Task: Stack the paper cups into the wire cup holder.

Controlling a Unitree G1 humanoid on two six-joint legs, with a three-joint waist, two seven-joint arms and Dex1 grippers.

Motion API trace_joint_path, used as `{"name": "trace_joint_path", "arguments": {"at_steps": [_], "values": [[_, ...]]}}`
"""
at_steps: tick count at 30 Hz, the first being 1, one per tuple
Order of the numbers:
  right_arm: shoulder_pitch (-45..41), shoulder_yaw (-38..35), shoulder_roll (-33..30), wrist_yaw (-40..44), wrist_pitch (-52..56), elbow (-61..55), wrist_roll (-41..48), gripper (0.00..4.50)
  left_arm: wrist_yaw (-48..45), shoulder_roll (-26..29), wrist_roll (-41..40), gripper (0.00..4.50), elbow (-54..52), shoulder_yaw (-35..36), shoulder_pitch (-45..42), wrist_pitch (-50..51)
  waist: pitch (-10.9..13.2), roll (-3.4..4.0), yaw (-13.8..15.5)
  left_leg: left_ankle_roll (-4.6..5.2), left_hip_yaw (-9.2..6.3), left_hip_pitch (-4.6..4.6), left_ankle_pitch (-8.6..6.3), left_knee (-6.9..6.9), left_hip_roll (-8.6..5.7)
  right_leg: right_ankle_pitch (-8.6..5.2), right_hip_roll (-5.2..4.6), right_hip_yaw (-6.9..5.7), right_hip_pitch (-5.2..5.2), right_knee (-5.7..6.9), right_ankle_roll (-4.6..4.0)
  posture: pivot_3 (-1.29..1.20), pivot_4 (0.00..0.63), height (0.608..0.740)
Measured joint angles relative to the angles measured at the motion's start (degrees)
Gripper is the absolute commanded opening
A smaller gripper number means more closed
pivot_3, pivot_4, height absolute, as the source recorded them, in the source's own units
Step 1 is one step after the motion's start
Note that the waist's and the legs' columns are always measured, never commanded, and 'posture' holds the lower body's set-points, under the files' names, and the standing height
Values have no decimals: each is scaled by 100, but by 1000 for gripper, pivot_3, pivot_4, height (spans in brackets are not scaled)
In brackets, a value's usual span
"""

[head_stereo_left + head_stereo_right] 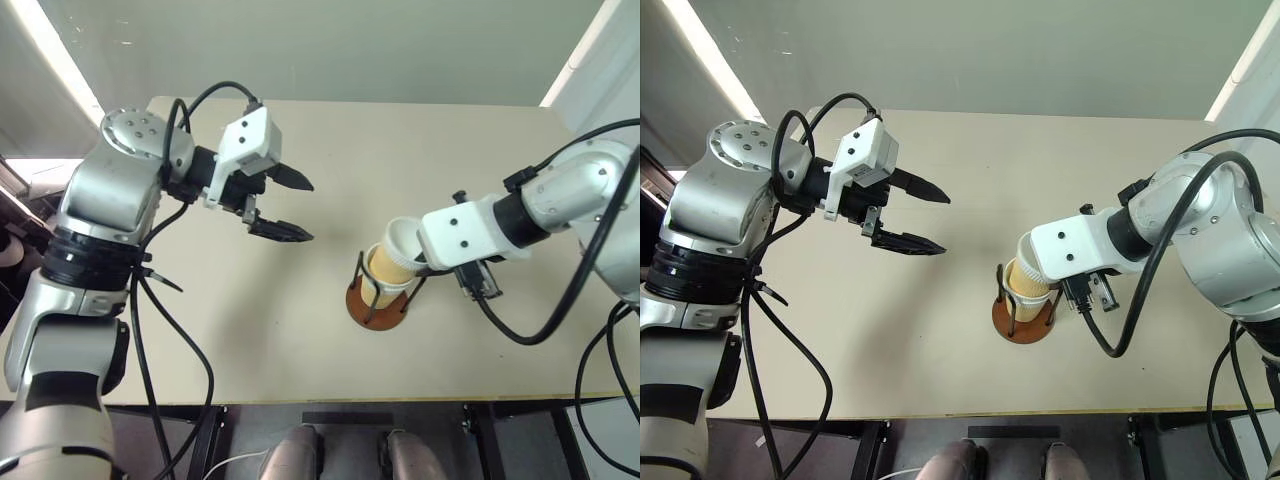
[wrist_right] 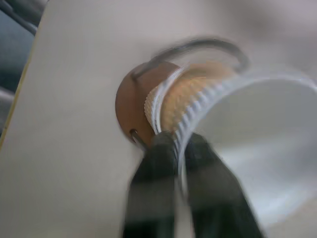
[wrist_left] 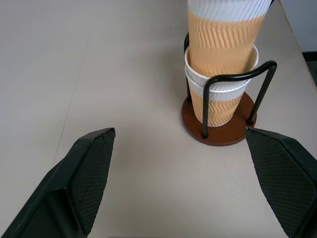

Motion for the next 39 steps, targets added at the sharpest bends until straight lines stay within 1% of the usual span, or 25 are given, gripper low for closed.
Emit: {"name": "trace_joint_path", "arguments": {"at_steps": [3, 4, 5, 6, 9, 12, 14, 16, 19, 22, 24, 27, 31, 33, 39], "values": [[-160, 5, 132, 46, -7, 112, -39, 2293, 0, 10, 37, 4500, 0, 0, 0, -19, 0, 0, 0, 0, 0, 0, 0, -1, 0, 0, 0, -1, -1, -1, 0, 0, 150, 740], [-192, 5, 156, 48, -5, 135, -50, 2750, 0, 11, 43, 4500, 0, 0, 0, -24, 0, 0, 0, 0, -1, -1, 0, -1, 0, 0, 0, -1, -1, -2, 0, 0, 150, 740], [-238, 5, 190, 49, -2, 168, -53, 3005, 0, 12, 52, 4500, 0, 0, 0, -28, 0, 0, 0, 0, -1, -1, 0, -1, 0, 0, 0, -1, -1, -2, 0, 0, 150, 740], [-277, 0, 244, 44, 38, 203, -46, 3351, 0, 16, 56, 4500, 0, 0, 1, -30, 0, 0, 0, 0, 0, 0, 0, -2, -1, 0, 0, -1, -1, -2, 0, 0, 150, 740], [-423, -104, 529, -98, 400, 317, 91, 4439, 8, 14, 65, 4500, -3, 0, 3, -48, 0, 0, -8, 0, 0, 0, 0, -3, 0, 0, 1, 0, -3, -2, 0, 0, 150, 740], [-462, -565, 644, -323, 958, 400, 434, 4478, 47, 17, 66, 4500, -7, 4, 22, -53, 0, 0, 7, 0, -1, -2, 0, -3, -2, -1, 1, -2, -1, -5, -2, 0, 150, 740], [-427, -1051, 687, -559, 1431, 489, 730, 4478, 129, 18, 60, 4500, -10, 31, 79, -1, 0, 0, 10, 0, -1, -3, 0, -3, -4, -1, 0, -1, 0, -8, -2, 0, 150, 740], [-258, -1692, 816, -904, 1941, 582, 1034, 4478, 202, 19, 51, 4500, -11, 103, 160, 60, 0, 0, 10, 0, -1, -2, 0, -4, -3, -1, 1, 0, 1, -9, -2, 0, 150, 740], [157, -2372, 981, -1417, 2395, 691, 1347, 4478, 372, 18, 41, 4500, -21, 200, 219, 168, 0, -1, 12, -2, 0, 1, 1, -5, -1, -1, 2, 0, 2, -7, -2, 0, 150, 740], [687, -3017, 1216, -2011, 2618, 936, 1529, 4478, 563, 6, 26, 4500, -57, 330, 312, 272, 0, 0, 12, -3, 0, 2, 2, -3, -2, -1, 1, 2, 1, -4, -2, 0, 150, 740], [1059, -3434, 1352, -2473, 2522, 1125, 1553, 4478, 810, -62, 21, 4500, -54, 451, 398, 363, 0, -1, 20, -4, 0, 4, 2, -2, -1, -1, 2, 1, 4, -2, -2, 0, 150, 740], [1554, -3806, 1452, -3054, 2199, 1465, 1507, 4478, 1248, -218, 23, 4500, -44, 650, 583, 433, 0, 0, 24, -4, 1, 4, 2, 0, -2, -1, 1, 2, 3, 0, -1, 0, 150, 740], [1943, -4001, 1488, -3494, 1830, 1745, 1508, 4478, 2340, -781, 132, 4500, 332, 957, 613, 431, 0, 0, 35, -6, 2, 7, 3, 2, -2, 0, 1, 2, 5, 6, 0, 0, 150, 740], [2097, -4139, 1507, -3712, 1690, 1901, 1512, 4478, 2815, -972, 226, 4500, 525, 1070, 618, 426, 0, -1, 29, -6, 4, 7, 4, 3, -2, 1, 1, 2, 5, 5, 2, 0, 150, 740], [2507, -4543, 1609, -4456, 1364, 2275, 1509, 4478, 3537, -1241, 227, 4500, 507, 1308, 909, 414, 0, 0, 32, -8, 5, 10, 4, -4, -2, 1, 2, 4, 3, 4, 2, 0, 150, 740]]}}
